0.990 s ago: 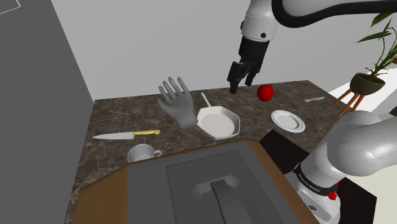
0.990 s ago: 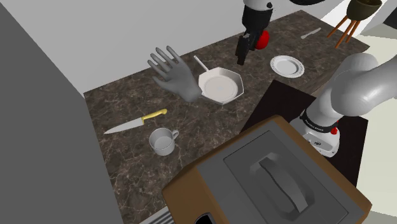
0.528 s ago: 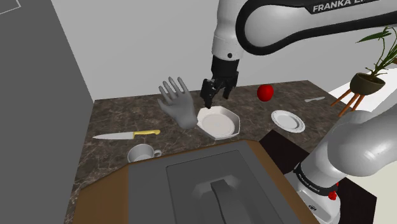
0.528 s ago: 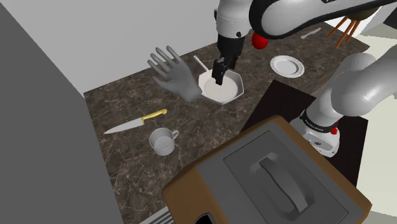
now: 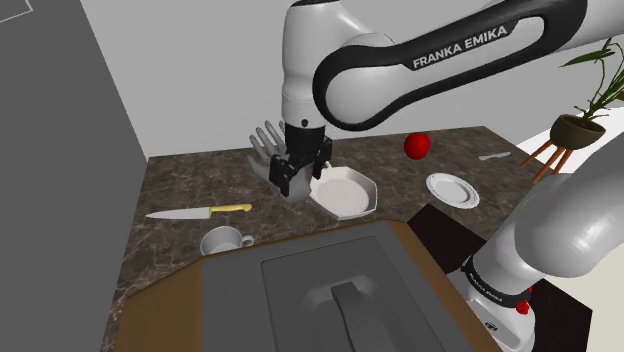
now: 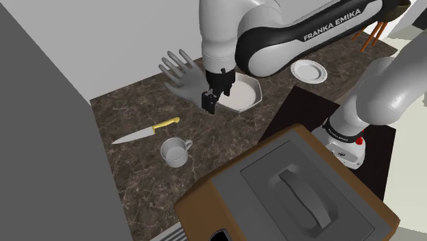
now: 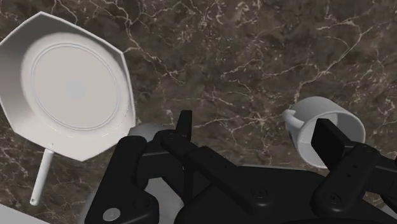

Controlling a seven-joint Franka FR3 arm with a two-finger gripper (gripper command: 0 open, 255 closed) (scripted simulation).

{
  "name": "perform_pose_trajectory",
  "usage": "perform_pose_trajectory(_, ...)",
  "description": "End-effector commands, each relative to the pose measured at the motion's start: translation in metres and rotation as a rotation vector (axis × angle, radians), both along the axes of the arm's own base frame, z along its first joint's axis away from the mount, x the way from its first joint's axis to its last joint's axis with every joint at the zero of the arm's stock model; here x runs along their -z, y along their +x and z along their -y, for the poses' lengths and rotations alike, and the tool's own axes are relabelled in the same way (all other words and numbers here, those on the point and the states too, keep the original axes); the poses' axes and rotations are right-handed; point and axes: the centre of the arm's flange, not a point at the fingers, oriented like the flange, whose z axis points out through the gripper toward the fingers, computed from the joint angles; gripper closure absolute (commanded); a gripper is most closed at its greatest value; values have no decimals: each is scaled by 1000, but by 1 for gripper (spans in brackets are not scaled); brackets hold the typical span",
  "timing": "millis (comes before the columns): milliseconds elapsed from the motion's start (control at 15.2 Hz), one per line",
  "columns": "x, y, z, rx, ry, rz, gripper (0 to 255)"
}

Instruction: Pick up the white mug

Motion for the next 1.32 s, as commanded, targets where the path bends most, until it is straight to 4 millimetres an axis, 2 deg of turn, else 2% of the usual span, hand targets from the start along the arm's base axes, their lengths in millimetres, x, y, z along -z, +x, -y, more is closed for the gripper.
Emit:
perform_pose_trajectory(0,17,9,-20,4,-2,0,0)
perform_pose_trajectory(1254,163,99,-210,30,-40,-1,0)
